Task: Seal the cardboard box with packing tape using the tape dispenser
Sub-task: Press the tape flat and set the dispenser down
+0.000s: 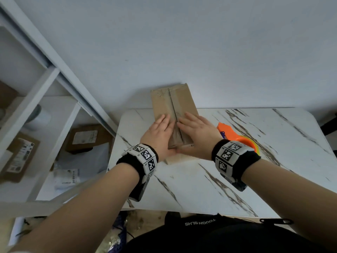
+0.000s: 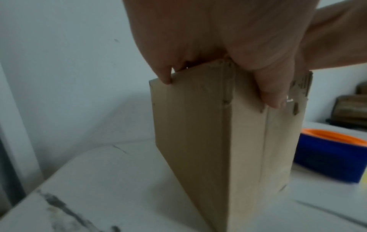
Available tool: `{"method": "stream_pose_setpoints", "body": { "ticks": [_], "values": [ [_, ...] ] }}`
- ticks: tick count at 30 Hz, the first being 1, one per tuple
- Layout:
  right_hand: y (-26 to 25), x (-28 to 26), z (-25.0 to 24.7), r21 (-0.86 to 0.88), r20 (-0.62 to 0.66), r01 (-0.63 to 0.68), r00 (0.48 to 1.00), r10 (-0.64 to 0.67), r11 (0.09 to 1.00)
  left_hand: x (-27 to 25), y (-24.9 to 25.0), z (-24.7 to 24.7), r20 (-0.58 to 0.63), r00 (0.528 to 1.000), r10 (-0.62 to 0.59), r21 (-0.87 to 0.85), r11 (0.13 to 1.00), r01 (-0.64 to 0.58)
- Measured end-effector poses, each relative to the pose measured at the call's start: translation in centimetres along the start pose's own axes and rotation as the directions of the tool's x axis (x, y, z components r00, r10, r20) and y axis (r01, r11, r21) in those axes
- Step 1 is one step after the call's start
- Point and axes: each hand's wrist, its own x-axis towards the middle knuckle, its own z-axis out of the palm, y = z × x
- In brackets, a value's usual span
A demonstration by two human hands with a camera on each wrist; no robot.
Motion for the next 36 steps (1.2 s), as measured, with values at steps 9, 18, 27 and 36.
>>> {"method": "stream_pose_setpoints", "body": {
  "ticks": [9,18,27,36],
  "values": [
    [-2.1,1.5,-0.6,-0.208,0.108,0.026,0.994,-0.004,0.978,-0.3,-0.8,0.1,-0.001,1.0,0.002,0.082,0.997,-0.001],
    [-3.4,2.5,0.0,-0.185,0.162,-0.051,0.983,0.082,0.981,1.2,-3.8,-1.5,-0.063,0.993,0.096,-0.056,0.993,-0.099],
    [-2.5,2.5,0.2,-0.121,0.176,-0.037,0.983,0.058,0.992,6.0,-3.7,-2.9,-0.017,0.995,0.095,0.143,0.986,-0.091],
    [-2.4,2.7,0.4,-0.124,0.165,-0.047,0.984,0.068,0.991,9.7,-4.8,-3.9,-0.123,0.992,0.04,0.324,0.946,0.002]
  ]
}}
